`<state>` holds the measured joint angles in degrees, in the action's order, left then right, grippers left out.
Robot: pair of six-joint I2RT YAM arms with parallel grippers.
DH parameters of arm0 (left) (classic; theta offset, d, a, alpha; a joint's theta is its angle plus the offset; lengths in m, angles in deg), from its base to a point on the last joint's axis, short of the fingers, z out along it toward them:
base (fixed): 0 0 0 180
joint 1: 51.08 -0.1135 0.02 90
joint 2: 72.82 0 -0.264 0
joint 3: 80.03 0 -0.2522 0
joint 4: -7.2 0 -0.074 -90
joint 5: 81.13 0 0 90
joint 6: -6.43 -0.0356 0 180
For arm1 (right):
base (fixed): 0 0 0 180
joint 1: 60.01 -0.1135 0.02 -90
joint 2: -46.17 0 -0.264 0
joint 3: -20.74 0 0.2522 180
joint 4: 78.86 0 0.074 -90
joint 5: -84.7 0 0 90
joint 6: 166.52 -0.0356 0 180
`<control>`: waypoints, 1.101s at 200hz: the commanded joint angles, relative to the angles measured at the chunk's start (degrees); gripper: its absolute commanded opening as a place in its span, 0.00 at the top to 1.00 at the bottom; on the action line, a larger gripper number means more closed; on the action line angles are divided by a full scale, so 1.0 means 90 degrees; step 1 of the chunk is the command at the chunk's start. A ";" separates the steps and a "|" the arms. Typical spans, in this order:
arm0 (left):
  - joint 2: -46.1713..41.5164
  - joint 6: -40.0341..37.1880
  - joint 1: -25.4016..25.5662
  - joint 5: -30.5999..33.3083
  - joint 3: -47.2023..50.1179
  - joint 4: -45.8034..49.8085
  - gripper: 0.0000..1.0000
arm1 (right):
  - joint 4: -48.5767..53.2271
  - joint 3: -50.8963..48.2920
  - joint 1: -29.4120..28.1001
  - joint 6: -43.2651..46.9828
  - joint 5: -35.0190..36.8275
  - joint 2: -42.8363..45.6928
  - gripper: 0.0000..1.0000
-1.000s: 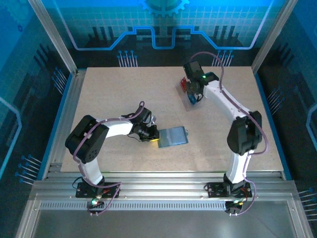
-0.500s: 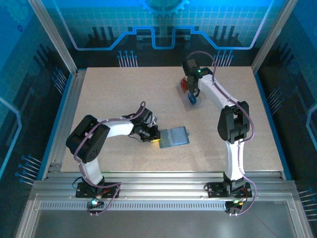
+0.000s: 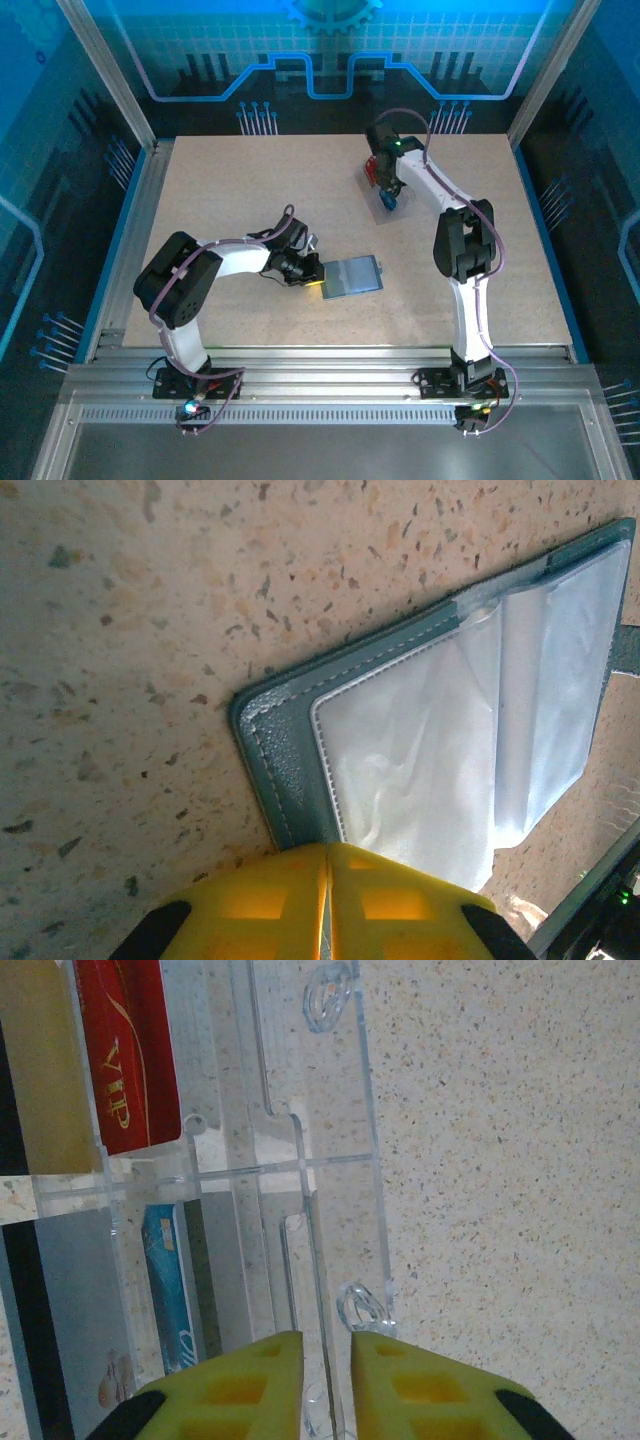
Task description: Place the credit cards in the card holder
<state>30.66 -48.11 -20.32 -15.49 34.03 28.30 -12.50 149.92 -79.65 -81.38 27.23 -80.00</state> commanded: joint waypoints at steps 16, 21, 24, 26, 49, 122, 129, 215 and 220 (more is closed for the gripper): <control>0.0134 -0.0068 0.0082 -0.0097 0.0115 0.0162 0.88 | 0.0337 0.0302 0.0122 0.0009 0.0038 -0.0200 0.84; 0.0133 -0.0071 0.0087 -0.0096 0.0113 0.0164 0.88 | 0.0337 0.0287 0.0123 0.0007 0.0037 -0.0200 0.84; 0.0133 -0.0070 0.0082 -0.0103 0.0121 0.0162 0.88 | 0.0337 0.0282 0.0139 0.0006 0.0045 -0.0200 0.85; 0.0133 -0.0072 0.0086 -0.0100 0.0111 0.0169 0.88 | 0.0337 0.0282 0.0133 0.0004 0.0039 -0.0200 0.85; 0.0133 -0.0071 0.0085 -0.0104 0.0121 0.0162 0.88 | 0.0355 0.0310 0.0149 0.0009 0.0008 -0.0205 0.89; 0.0172 -0.0063 0.0090 -0.0117 0.0105 0.0152 0.88 | 0.0598 0.0853 0.0097 0.0133 0.0425 -0.0215 1.00; 0.0172 -0.0061 0.0094 -0.0112 0.0097 0.0152 0.88 | 0.0610 0.0900 0.0084 0.0135 0.0446 -0.0202 1.00; 0.0252 -0.0072 0.0088 -0.0102 0.0075 0.0182 0.88 | 0.0259 0.0089 -0.0912 -0.0146 0.0658 0.1317 1.00; 0.0250 -0.0082 0.0087 -0.0102 0.0076 0.0190 0.88 | 0.0140 -0.0161 -0.1043 -0.0201 0.0580 0.1540 1.00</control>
<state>30.86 -48.11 -20.32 -15.62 34.03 28.17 -9.28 153.85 -83.93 -81.01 32.39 -76.18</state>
